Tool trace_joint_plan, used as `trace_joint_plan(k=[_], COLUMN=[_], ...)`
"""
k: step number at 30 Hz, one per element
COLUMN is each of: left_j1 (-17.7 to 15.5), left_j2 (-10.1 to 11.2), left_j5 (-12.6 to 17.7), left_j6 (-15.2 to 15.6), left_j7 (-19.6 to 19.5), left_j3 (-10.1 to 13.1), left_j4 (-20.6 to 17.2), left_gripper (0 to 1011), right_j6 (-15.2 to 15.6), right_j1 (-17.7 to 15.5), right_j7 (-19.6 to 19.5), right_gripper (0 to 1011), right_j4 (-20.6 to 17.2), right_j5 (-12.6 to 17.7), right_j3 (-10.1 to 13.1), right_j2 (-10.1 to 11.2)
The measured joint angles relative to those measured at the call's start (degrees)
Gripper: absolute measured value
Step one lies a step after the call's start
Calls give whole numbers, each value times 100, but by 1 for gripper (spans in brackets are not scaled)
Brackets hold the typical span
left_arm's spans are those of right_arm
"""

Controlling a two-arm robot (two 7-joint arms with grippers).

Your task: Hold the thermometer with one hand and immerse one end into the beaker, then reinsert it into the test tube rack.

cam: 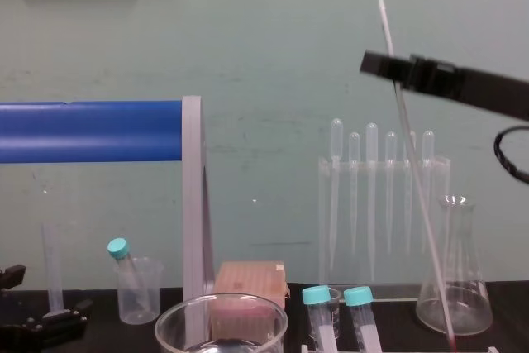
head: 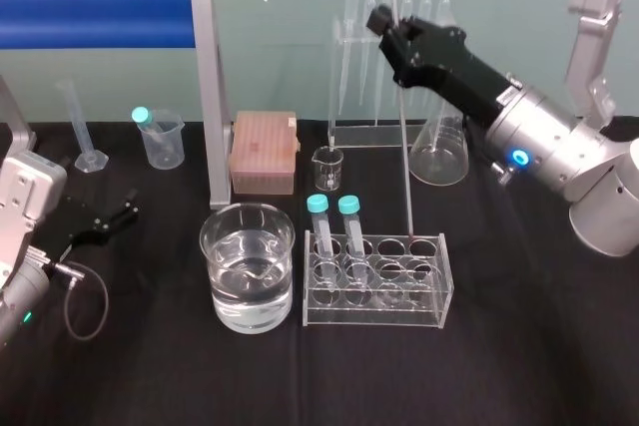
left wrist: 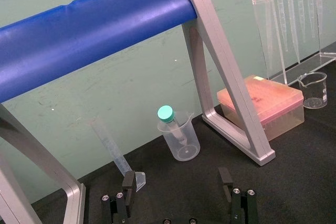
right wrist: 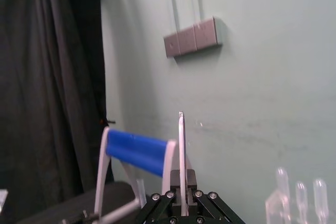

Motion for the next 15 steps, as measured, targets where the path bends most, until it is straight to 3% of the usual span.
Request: trace_joint_plan(k=[7,15], left_j1=[0,0], left_j2=[0,0], left_j5=[0,0], left_j6=[0,0], left_j7=[0,0], left_j3=[0,0], left_j4=[0,0], left_gripper=[1008,1008], right_j6=[-289,-559], right_j1=[115,392], right_j7=[162,457], right_gripper=[56,56], right_j4=[-52,99], right_j5=[146,246], right_j3=[19,-135], right_j2=[-75,-262])
